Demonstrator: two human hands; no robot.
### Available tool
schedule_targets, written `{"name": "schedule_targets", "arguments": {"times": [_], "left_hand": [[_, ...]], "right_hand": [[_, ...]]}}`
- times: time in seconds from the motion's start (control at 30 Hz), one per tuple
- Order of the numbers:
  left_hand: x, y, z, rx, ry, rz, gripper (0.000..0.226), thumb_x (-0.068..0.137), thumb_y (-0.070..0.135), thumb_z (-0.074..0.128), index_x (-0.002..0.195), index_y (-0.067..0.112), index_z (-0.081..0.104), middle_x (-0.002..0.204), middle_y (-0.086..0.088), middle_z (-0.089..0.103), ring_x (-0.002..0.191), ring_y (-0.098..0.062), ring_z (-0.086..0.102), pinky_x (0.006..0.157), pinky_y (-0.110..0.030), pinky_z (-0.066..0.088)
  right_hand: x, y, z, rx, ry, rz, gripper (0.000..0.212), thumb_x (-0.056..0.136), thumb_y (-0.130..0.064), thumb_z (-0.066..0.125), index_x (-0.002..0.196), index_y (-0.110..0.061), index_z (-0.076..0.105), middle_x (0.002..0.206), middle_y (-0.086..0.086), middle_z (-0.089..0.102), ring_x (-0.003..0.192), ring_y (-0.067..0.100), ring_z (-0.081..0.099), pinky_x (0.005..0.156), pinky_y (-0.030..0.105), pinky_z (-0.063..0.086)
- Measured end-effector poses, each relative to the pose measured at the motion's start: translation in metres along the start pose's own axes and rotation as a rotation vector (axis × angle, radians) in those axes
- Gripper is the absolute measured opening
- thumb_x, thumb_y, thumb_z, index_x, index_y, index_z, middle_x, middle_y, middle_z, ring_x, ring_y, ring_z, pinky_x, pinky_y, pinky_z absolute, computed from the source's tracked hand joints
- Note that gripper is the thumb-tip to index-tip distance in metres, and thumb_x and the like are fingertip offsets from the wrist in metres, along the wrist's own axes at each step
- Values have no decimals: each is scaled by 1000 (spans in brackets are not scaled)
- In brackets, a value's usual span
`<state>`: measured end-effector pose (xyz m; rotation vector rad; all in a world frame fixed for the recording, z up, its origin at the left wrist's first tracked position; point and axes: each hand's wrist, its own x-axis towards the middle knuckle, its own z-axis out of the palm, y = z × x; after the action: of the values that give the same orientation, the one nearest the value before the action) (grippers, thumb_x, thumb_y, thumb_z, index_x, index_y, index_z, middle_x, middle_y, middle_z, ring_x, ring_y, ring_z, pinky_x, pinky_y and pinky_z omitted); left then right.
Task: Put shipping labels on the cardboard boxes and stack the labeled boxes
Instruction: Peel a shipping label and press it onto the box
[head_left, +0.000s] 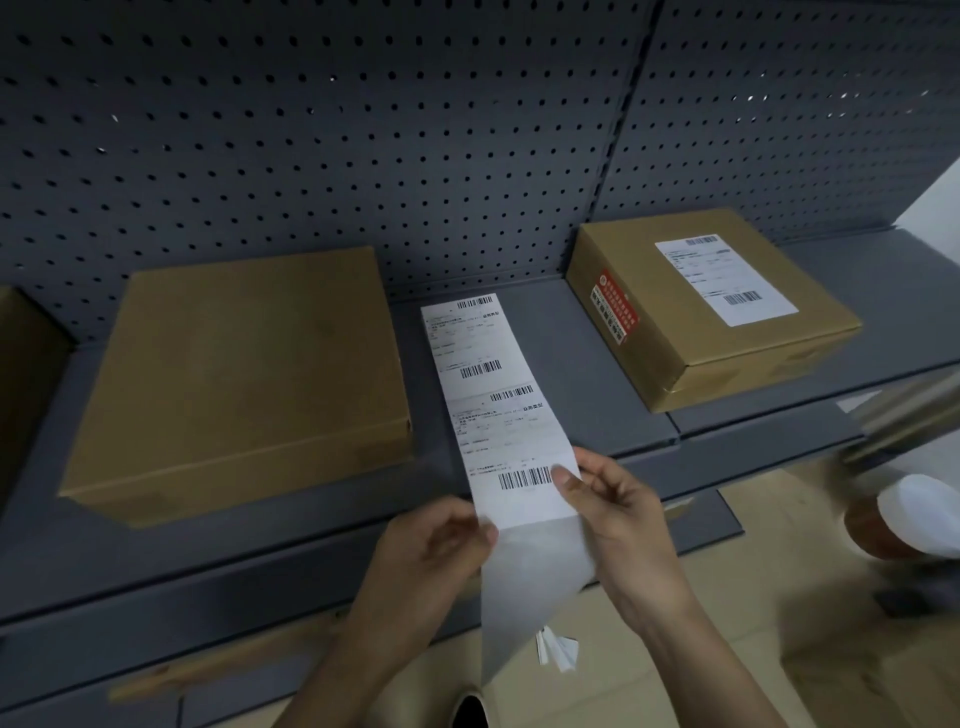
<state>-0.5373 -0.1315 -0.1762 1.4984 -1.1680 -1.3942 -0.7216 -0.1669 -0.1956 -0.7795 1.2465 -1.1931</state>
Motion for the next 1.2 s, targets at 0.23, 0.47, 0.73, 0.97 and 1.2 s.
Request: {"name": "schedule_targets", "arguments": {"times": [0.23,0.47,0.73,0.97,1.2], "left_hand": [[-2,4,-8,2,8,82,13,87,1,68,78,11,68,77,-9,72,70,-7,62,69,-24,51],[-1,6,-14,-1,57,134,22,85,-2,68,74,16,70,72,-11,69,63,-9,56,64,-21,44],[1,7,-19,73,75,234,32,84,-7,66,81,25,73,72,2,72,66,-2,60,64,-16,45],[2,6,-24,144,63,242,18,87,7,69,82,23,74,75,9,73,72,-5,65,69,-18,47],[-6,4,-28,371,84,277,38,90,19,66,108,51,59,81,14,68,79,2,64,75,-6,42]], "right_hand": [[1,-6,7,-90,38,-77,27,87,-8,72,114,-8,68,86,13,76,76,15,72,68,26,55],[-12,-13,18,-790,-18,-529,22,84,-22,79,101,-33,71,114,-16,57,112,-5,54,92,4,37],[-18,-14,37,-954,-314,-654,26,90,-43,63,106,-25,73,107,-20,63,104,6,61,88,31,51],[-16,-17,39,-874,-357,-597,25,93,-37,62,106,-20,76,100,-16,68,97,7,66,83,32,55],[-16,-22,42,-776,-232,-495,8,90,-14,72,87,-21,76,86,-14,71,85,7,68,73,16,50]]}}
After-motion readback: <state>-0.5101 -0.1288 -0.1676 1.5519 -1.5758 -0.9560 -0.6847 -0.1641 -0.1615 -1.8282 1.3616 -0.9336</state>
